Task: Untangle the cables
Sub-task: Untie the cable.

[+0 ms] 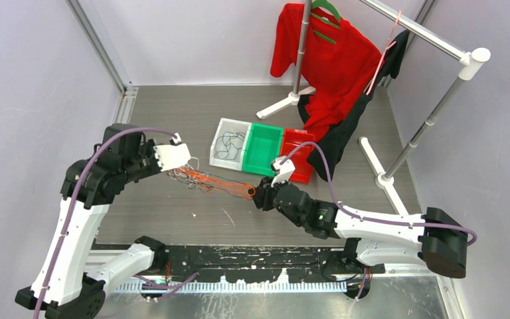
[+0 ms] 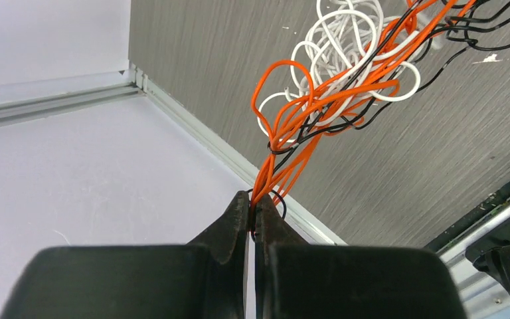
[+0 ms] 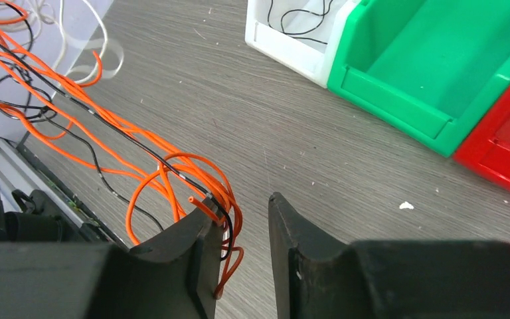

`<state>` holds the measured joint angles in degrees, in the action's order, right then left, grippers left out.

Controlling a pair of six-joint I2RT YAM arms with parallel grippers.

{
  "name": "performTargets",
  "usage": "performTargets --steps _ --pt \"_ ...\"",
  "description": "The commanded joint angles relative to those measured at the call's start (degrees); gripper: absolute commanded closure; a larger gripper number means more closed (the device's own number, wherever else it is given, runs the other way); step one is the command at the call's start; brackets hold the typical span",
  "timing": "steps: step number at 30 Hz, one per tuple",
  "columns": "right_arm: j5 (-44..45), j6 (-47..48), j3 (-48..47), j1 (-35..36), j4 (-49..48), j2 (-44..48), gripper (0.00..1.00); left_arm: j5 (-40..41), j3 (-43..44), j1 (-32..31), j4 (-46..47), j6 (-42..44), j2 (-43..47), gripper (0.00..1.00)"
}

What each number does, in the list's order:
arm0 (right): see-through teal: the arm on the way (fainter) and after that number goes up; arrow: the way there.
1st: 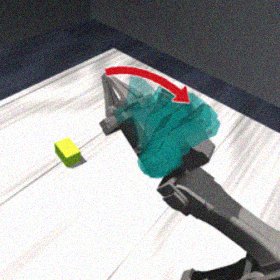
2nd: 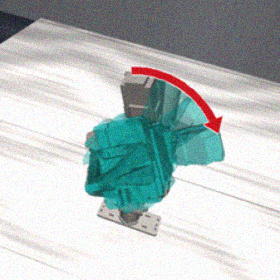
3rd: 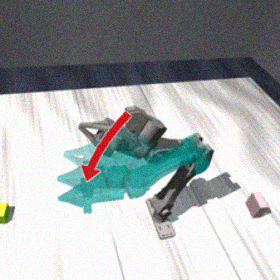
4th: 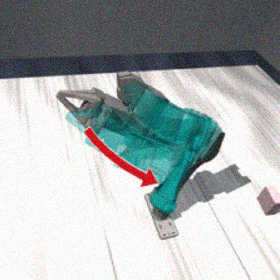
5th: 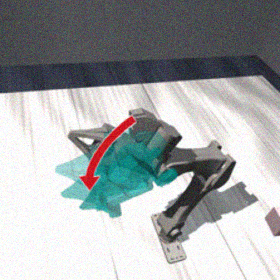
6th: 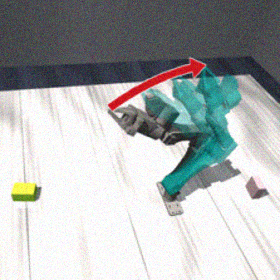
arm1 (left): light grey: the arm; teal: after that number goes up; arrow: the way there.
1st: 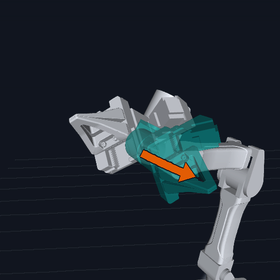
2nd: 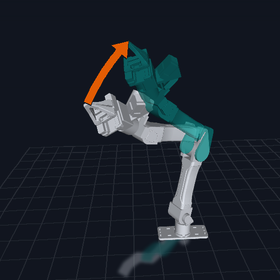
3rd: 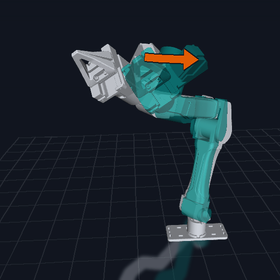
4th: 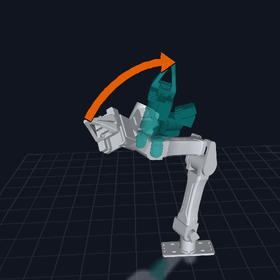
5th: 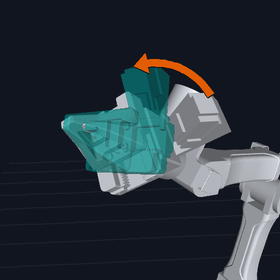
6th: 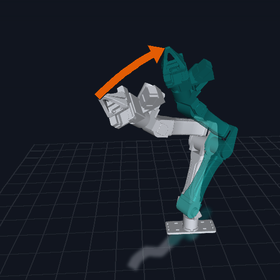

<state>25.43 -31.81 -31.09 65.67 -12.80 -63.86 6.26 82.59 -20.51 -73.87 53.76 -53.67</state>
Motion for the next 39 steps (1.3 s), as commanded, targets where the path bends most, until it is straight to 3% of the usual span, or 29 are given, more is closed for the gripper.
performTargets --steps 1,6,11,13,17,29,34,37,39 --pt "4.42 0.56 3.05 -0.47 14.75 3.76 0.63 8.62 -0.77 1.46 5.80 -1.75 0.92 1.00" --pt "1.10 1.37 2.84 -0.32 16.84 5.96 0.49 -7.93 -0.18 1.53 -0.61 -14.75 -0.74 1.00" --pt "-6.52 3.18 0.90 -0.37 7.93 4.91 0.24 -31.63 -2.08 1.53 -5.23 -23.60 -1.76 1.00" --pt "-11.61 3.23 -1.12 -0.37 3.69 2.81 0.17 -35.99 -4.53 1.52 -4.14 -25.62 -1.91 1.00" --pt "-17.89 4.92 -6.99 -0.37 -0.56 -1.83 0.13 -39.53 -8.99 1.48 -3.58 -26.32 -3.01 1.00" --pt "-34.68 9.83 -15.38 -0.24 -18.94 -17.33 0.15 -41.78 -10.24 1.52 -2.76 -32.29 -3.75 0.92" --pt "-34.74 9.82 -18.05 -0.10 -22.28 -23.22 0.19 -43.15 -9.14 1.48 -3.86 -32.27 -3.79 0.92" --pt "-35.84 9.99 -19.96 -0.10 -23.20 -25.34 0.30 -44.41 -8.33 1.48 -3.92 -32.65 -3.88 0.91" --pt "-35.66 9.93 -20.63 -0.10 -23.28 -26.01 0.46 -45.29 -7.79 1.53 -3.99 -32.66 -3.90 0.90"
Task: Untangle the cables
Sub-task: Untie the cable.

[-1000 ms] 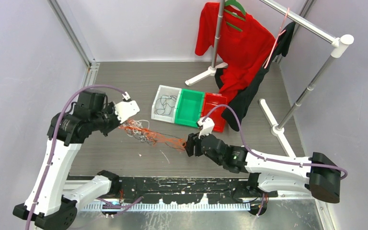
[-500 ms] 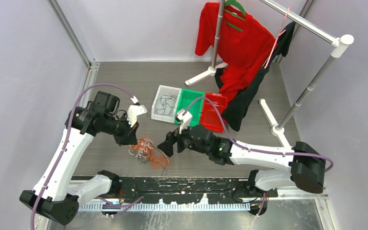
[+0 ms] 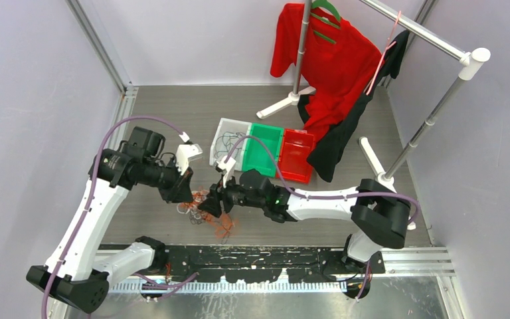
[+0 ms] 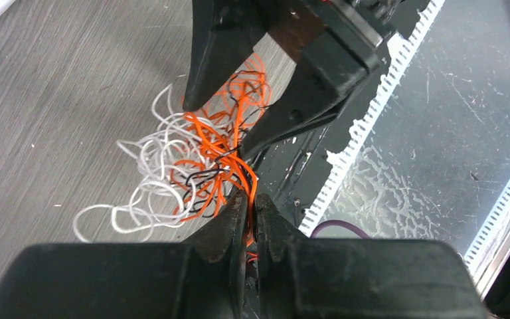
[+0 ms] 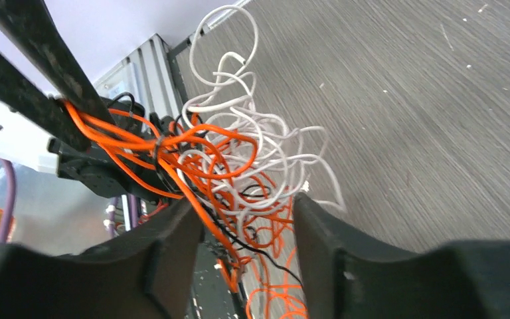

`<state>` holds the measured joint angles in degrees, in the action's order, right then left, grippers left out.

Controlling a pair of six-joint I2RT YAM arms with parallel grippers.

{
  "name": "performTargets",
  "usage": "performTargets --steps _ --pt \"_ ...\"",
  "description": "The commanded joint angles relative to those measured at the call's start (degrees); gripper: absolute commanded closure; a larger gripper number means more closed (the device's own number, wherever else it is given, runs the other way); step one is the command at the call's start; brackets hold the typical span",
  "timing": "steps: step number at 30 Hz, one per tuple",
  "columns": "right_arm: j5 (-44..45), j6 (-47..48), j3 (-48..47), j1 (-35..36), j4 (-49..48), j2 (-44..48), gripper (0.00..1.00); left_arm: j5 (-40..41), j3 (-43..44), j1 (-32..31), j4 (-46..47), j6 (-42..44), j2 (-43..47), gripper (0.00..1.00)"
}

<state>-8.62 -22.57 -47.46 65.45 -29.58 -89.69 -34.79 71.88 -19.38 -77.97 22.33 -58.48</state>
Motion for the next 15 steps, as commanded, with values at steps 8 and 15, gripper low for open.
performTargets --steps 8,15 --pt "-1.77 -3.51 3.83 -1.28 -19.03 4.37 0.98 -2.35 6.42 0.51 -1.70 0.43 2.28 0.09" --pt "-8.47 -10.15 11.45 -6.06 -25.86 9.61 0.99 0.53 11.32 4.11 -8.55 12.71 1.72 0.06"
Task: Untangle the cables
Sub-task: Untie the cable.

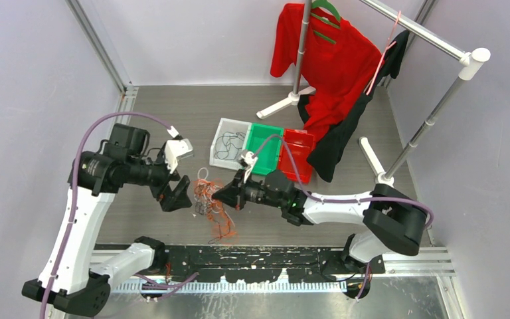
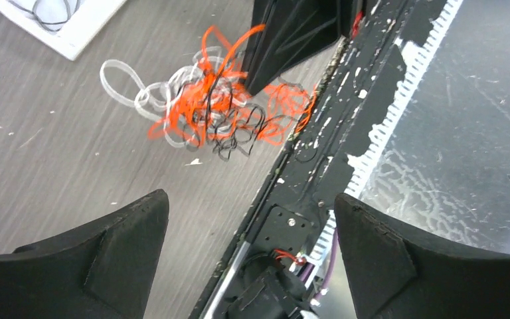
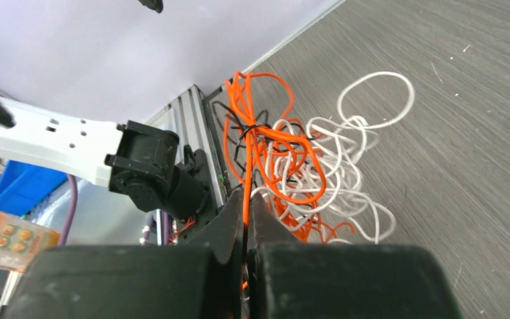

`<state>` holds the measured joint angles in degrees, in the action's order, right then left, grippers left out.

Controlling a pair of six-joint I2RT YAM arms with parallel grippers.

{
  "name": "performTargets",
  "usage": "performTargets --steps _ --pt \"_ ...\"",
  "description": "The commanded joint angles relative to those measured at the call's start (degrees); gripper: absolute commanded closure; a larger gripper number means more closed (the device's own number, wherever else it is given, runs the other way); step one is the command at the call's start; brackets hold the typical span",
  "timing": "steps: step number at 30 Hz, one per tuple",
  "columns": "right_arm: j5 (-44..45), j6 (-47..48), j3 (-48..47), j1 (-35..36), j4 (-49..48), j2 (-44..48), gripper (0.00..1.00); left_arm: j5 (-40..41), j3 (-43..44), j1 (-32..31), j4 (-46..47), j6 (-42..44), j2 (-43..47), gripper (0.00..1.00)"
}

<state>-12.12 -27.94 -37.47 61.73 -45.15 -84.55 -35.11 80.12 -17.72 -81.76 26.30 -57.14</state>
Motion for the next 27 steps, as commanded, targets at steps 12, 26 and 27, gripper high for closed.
performTargets --steps 12,26,27 --pt "-12.51 -8.57 -0.03 -4.07 -10.58 7.40 0.99 -10.15 -13.50 5.17 14.89 -2.52 5.05 0.11" --pt "-14.52 -14.26 -4.30 -4.08 -14.80 3.19 0.99 -4.82 -20.42 5.16 31.38 -21.22 6.84 0.48" --pt "-13.86 -13.68 -4.10 -4.16 -13.88 3.59 0.99 -3.85 -19.92 5.16 30.25 -20.02 6.68 0.58"
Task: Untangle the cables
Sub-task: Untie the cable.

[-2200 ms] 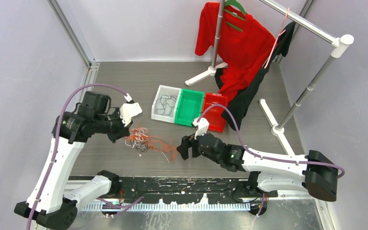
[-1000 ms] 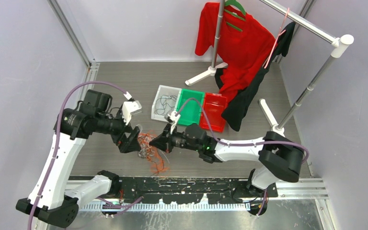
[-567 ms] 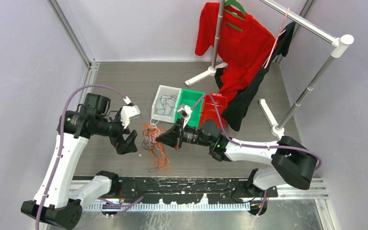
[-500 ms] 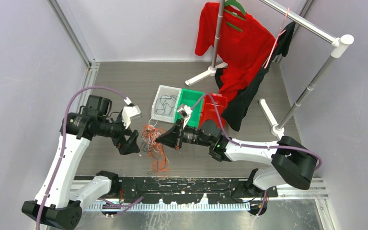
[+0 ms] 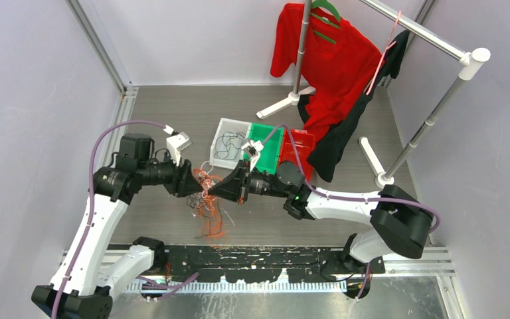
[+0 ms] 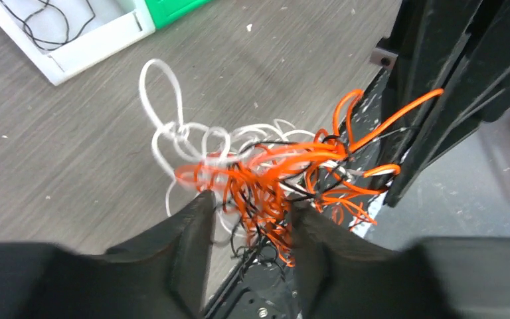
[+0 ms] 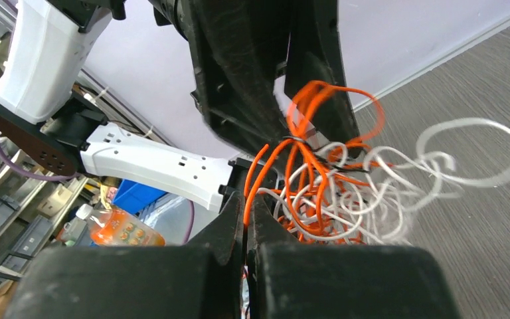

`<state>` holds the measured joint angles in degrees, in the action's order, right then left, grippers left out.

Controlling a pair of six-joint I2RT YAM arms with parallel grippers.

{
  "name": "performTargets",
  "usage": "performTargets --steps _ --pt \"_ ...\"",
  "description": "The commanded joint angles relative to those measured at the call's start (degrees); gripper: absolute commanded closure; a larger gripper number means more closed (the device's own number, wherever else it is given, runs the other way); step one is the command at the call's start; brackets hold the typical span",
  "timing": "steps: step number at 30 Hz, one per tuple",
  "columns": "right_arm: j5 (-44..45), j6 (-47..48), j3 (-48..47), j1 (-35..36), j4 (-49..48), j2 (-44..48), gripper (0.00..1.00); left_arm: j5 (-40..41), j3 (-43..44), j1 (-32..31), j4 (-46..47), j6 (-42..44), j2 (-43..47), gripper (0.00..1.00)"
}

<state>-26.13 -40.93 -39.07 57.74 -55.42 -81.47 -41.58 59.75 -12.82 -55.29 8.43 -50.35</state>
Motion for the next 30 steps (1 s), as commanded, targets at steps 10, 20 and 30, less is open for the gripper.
performTargets --steps 10,20,30 --pt "28.27 23.12 -9.97 -0.45 43.35 7.79 0.99 19.21 7.23 0.25 -10.94 16.44 -0.83 1.00" --pt "50.69 28.02 -12.50 -0.48 58.92 7.57 0.99 37.39 6.26 0.28 -12.94 34.26 0.97 1.00" --pt "50.92 25.31 -7.18 -0.51 61.66 15.12 0.99 54.90 -7.27 0.50 -4.18 50.05 5.30 1.00"
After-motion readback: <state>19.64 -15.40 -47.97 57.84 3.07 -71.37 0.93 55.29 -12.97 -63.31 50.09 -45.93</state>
